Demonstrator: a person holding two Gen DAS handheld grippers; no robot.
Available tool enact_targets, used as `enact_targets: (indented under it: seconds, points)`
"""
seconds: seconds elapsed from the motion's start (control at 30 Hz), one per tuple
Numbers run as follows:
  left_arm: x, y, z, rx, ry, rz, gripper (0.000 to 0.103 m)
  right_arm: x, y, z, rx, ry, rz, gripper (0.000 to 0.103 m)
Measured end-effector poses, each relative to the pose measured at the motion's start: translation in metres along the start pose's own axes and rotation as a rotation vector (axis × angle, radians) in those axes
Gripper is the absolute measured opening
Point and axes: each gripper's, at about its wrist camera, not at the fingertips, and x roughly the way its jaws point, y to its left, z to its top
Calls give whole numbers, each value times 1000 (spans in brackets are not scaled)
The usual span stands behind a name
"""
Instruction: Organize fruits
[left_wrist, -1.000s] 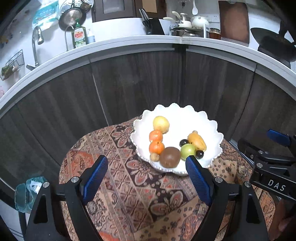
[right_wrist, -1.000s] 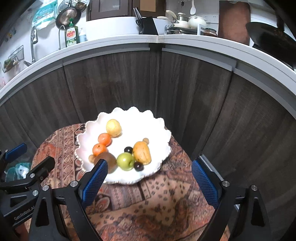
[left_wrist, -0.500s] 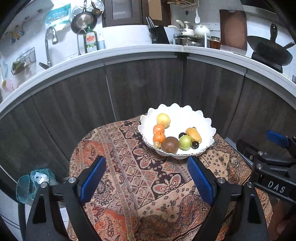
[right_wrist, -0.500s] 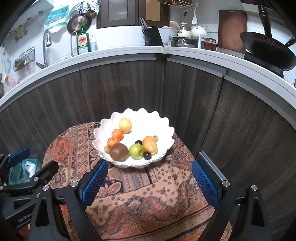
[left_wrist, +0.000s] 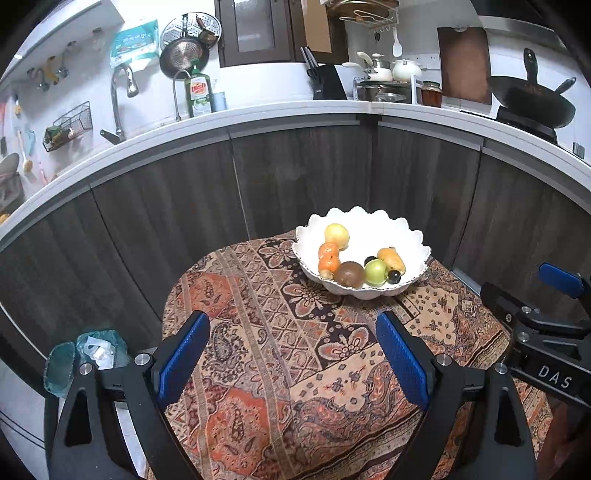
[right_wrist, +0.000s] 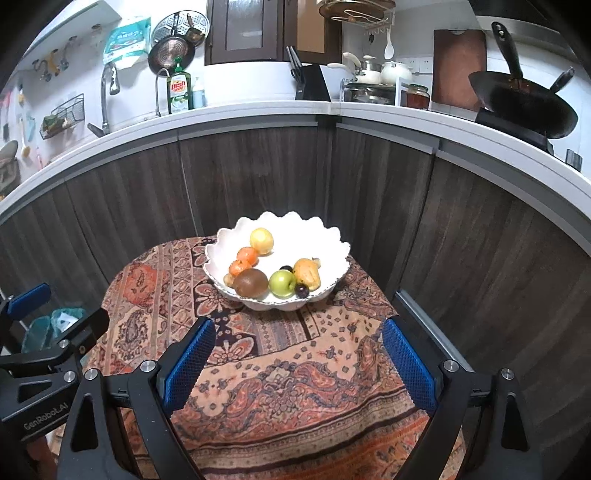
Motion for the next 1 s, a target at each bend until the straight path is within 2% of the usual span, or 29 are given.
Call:
enact_targets:
  seconds: [0.57,1.0]
  points:
    - [-33,-2,-17,11,-49,30,93,-30,-5,-25,-1,-40,-12,93]
    - [-51,-8,-20,4,-74,36,93,-51,-12,-28,-3,-71,2,93]
